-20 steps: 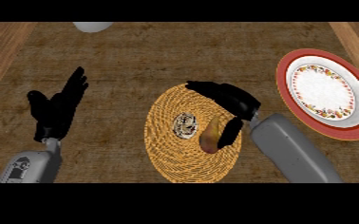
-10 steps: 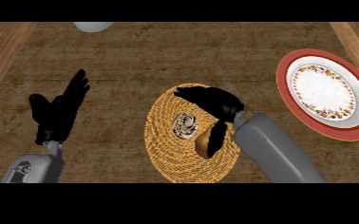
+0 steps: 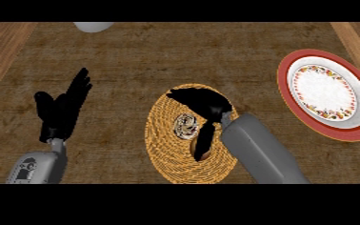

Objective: Pick the cupcake from the placemat and place it in the plate

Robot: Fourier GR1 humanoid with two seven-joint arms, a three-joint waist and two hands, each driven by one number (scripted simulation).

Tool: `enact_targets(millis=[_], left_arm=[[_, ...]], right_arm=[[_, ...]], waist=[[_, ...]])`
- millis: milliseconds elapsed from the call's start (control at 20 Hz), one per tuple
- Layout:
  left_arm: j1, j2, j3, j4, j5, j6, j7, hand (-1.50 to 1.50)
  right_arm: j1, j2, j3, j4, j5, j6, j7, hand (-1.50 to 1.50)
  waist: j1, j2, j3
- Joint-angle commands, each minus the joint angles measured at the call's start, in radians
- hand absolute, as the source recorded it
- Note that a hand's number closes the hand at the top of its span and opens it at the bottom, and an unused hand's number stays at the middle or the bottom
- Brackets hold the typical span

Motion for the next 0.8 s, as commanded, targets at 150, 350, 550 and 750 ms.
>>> enact_targets(millis=[150, 350, 550, 750], left_arm=[[-0.035, -0.034, 0.022, 0.028, -0.016, -0.006, 0.001, 0.0], [0.026, -0.004, 0.035, -0.02, -0.029, -0.035, -0.005, 0.0], [0.045, -0.042, 0.018, -0.054, -0.036, -0.011, 0.016, 0.0], [0.041, 0.001, 0.055, -0.036, -0.02, -0.077, 0.005, 0.0]], right_arm=[[-0.024, 0.029, -0.036, 0.156, 0.113, -0.066, -0.098, -1.5], [-0.059, 0.084, -0.01, 0.159, 0.132, -0.002, -0.043, -1.5], [0.003, 0.051, 0.046, 0.116, 0.158, 0.058, -0.146, 1.5], [0.026, 0.084, 0.038, 0.104, 0.187, 0.023, -0.171, 1.5]], waist=[[0.001, 0.003, 0.001], [0.004, 0.002, 0.001], [-0.001, 0.0, 0.001], [-0.001, 0.001, 0.001]])
